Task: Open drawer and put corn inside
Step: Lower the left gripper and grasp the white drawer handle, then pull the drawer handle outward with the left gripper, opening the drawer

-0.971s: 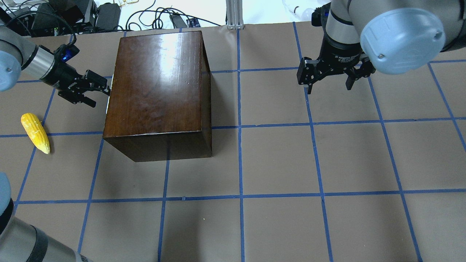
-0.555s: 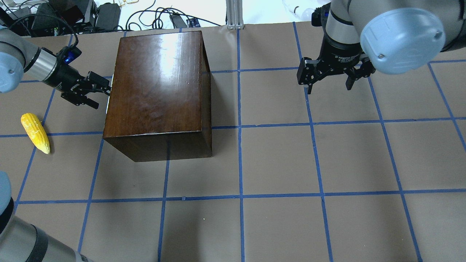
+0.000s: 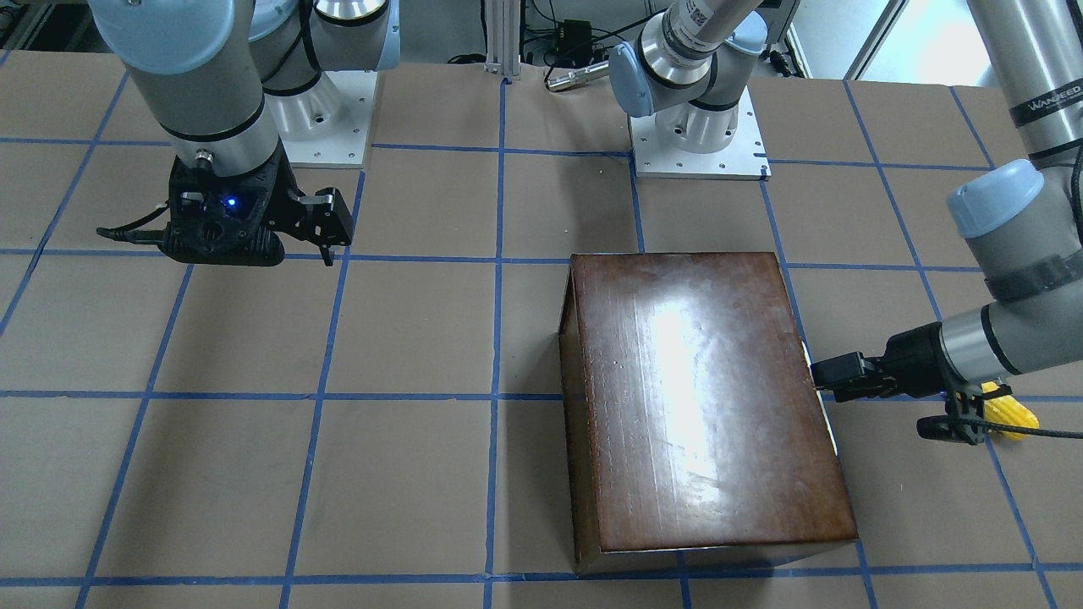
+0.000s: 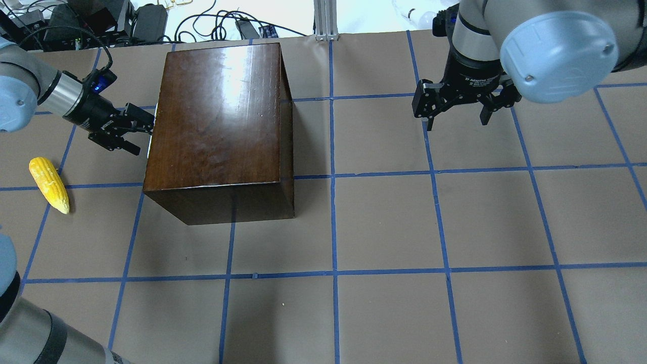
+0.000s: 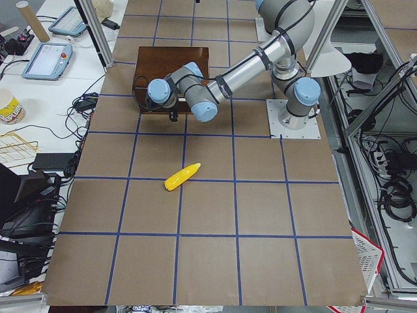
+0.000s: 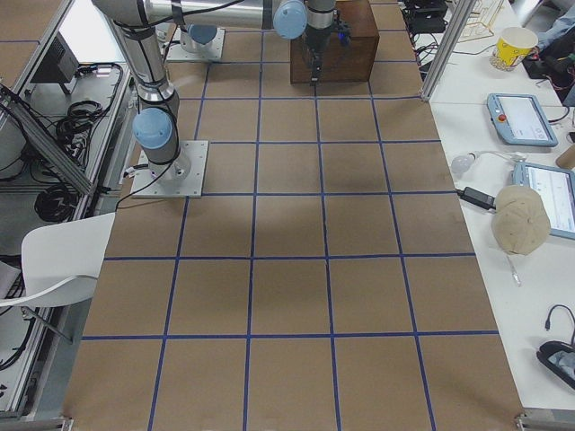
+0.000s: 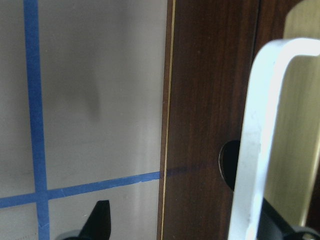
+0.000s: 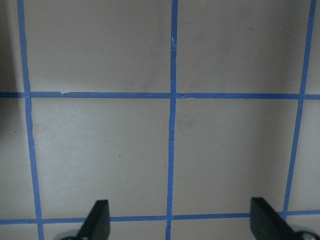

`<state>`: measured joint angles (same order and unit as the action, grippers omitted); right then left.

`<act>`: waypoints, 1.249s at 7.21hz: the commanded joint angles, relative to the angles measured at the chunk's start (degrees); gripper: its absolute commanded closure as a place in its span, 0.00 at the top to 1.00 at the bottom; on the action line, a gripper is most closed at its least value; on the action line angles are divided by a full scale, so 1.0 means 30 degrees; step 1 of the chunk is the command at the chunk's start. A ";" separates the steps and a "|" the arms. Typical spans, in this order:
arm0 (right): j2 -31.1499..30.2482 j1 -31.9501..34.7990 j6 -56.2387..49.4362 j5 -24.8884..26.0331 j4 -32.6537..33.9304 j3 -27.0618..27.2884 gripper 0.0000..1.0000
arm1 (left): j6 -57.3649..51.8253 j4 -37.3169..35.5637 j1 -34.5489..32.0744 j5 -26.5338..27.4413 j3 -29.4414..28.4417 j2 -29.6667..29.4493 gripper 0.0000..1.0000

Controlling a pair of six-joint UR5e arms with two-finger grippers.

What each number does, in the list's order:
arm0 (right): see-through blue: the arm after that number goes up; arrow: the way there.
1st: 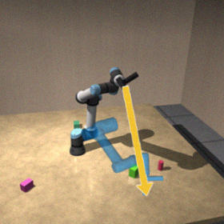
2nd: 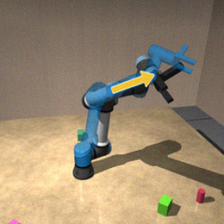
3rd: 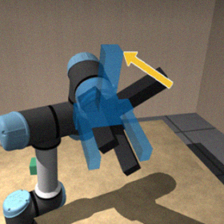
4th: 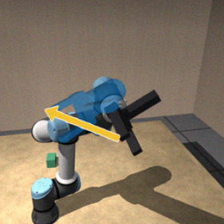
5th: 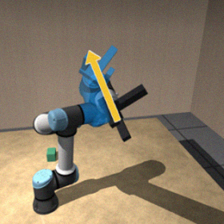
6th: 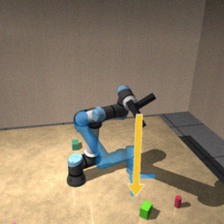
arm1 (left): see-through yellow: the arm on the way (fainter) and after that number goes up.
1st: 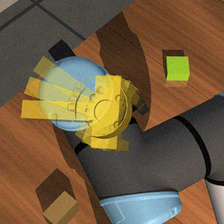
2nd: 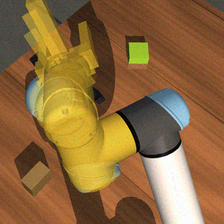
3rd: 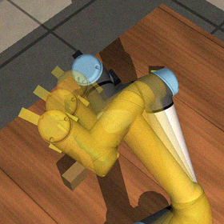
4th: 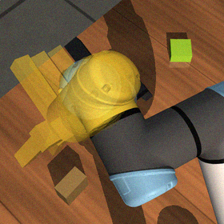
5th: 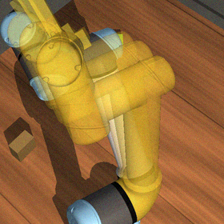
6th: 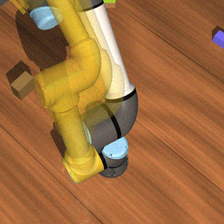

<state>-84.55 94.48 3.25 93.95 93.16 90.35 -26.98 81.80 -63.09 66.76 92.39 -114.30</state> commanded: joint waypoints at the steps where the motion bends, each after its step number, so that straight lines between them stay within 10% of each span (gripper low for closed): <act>1: 0.0000 0.0000 0.0000 0.0000 0.0001 0.0000 1.00 | -0.0031 -0.0022 0.0054 0.0071 -0.0152 -0.0133 1.00; 9: 0.0000 0.0000 0.0000 0.0000 0.0001 0.0000 1.00 | -0.0324 -0.0256 0.0930 0.0188 -0.0241 -0.0221 1.00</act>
<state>-84.55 94.48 3.25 93.96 93.16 90.35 -27.91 81.10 -60.98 67.31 91.67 -114.90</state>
